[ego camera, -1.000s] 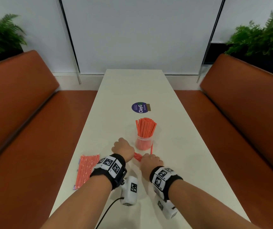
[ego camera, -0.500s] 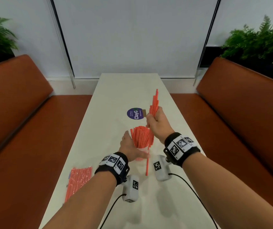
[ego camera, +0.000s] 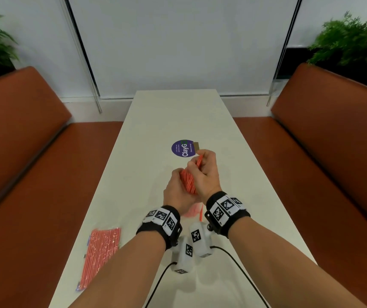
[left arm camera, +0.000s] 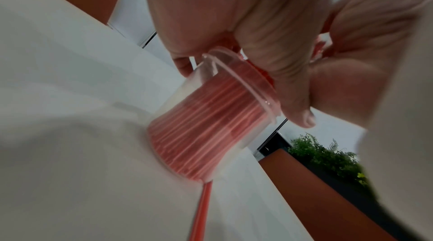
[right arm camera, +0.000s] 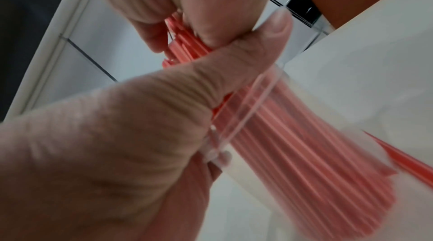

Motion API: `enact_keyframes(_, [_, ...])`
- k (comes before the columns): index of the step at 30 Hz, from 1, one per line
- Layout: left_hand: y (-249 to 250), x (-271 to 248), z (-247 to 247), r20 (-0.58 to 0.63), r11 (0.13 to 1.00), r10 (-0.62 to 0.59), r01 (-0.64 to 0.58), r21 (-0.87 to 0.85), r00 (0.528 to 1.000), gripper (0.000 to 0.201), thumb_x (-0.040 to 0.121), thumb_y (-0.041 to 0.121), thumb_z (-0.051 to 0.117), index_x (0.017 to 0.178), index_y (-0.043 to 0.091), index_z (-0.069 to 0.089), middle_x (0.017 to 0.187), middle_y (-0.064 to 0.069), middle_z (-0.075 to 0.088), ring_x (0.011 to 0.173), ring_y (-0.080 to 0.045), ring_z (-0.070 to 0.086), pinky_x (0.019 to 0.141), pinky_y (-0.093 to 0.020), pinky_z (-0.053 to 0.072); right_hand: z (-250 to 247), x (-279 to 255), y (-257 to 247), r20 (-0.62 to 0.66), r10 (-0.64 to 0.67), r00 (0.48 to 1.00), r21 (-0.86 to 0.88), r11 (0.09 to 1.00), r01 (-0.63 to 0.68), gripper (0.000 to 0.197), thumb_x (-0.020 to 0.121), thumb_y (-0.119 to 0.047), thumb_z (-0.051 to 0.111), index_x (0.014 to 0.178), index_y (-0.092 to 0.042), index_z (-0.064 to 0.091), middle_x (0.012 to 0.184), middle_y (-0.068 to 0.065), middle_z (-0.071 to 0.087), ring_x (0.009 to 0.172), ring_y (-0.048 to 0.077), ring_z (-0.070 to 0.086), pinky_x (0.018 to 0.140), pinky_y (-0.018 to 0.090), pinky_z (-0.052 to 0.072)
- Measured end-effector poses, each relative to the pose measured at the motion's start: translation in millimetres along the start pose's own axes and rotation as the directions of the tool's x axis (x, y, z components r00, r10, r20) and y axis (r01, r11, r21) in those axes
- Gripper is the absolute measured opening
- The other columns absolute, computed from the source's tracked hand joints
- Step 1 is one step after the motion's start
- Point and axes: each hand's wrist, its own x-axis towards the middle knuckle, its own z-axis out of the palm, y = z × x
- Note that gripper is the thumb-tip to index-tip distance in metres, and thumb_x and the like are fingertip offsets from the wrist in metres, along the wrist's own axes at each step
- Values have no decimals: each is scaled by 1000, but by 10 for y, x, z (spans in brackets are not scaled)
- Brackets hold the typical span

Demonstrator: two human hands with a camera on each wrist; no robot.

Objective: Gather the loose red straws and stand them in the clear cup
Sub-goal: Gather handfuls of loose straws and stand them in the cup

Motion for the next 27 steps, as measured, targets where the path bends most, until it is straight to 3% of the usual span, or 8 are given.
enact_keyframes(4, [-51,18,28,-56,1000,26,-26,-8,998,73,51,39,86,109,27,43,95,10,63,92,-18,65,86,-41,56,-11,46,14,-33,-60,998,-40,997,59,33,87,-8,55,92,-40,50,72,0,53,71,20,55,77,42,53])
enact_keyframes(9, [-82,72,56,-100,999,42,-40,18,994,57,60,29,84,100,24,43,84,11,60,81,-17,64,75,-37,57,-73,96,-7,-46,-209,977,-351,919,180,16,93,-17,51,93,-13,67,91,7,69,85,19,61,80,35,52])
enact_keyframes(11, [-97,94,62,-102,997,68,-64,40,993,51,66,29,80,103,19,46,86,8,61,80,-17,64,67,-30,54,-127,80,53,131,-301,945,-578,751,319,36,91,-34,45,107,-11,68,108,7,70,101,20,60,90,33,48])
enact_keyframes(14, [-112,121,74,-71,988,128,-120,100,989,44,81,28,66,118,17,45,90,9,62,80,-13,64,60,-17,47,-156,18,155,434,-141,890,-703,564,432,49,92,-45,37,130,-21,56,134,4,58,123,22,50,106,37,39])
enact_keyframes(18, [-85,76,18,-14,986,161,-161,50,987,47,80,17,67,121,14,45,97,-1,67,89,-20,67,73,-29,56,-167,69,167,520,-68,851,-712,516,476,41,99,-18,40,139,-14,47,146,6,48,134,25,40,114,33,31])
enact_keyframes(21, [-107,36,-47,53,979,200,-198,-37,978,53,69,15,77,113,22,50,102,5,62,99,-16,62,84,-27,53,-178,112,121,555,58,830,-762,436,480,44,101,-23,35,143,-11,39,154,6,35,144,26,28,118,32,21])
enact_keyframes(24, [-180,15,-102,124,984,178,-176,-28,976,81,53,34,85,125,27,46,121,8,56,115,-10,54,99,-30,48,-196,121,90,597,131,791,-772,364,522,47,102,-28,30,147,-12,32,158,5,27,147,24,21,119,33,16])
enact_keyframes(27, [-226,2,-128,146,987,137,-147,60,980,92,50,39,84,131,26,44,124,4,53,114,-11,53,100,-33,48,-243,78,67,566,13,824,-719,498,485,51,101,-33,27,147,-14,31,157,6,29,146,22,23,120,37,16])
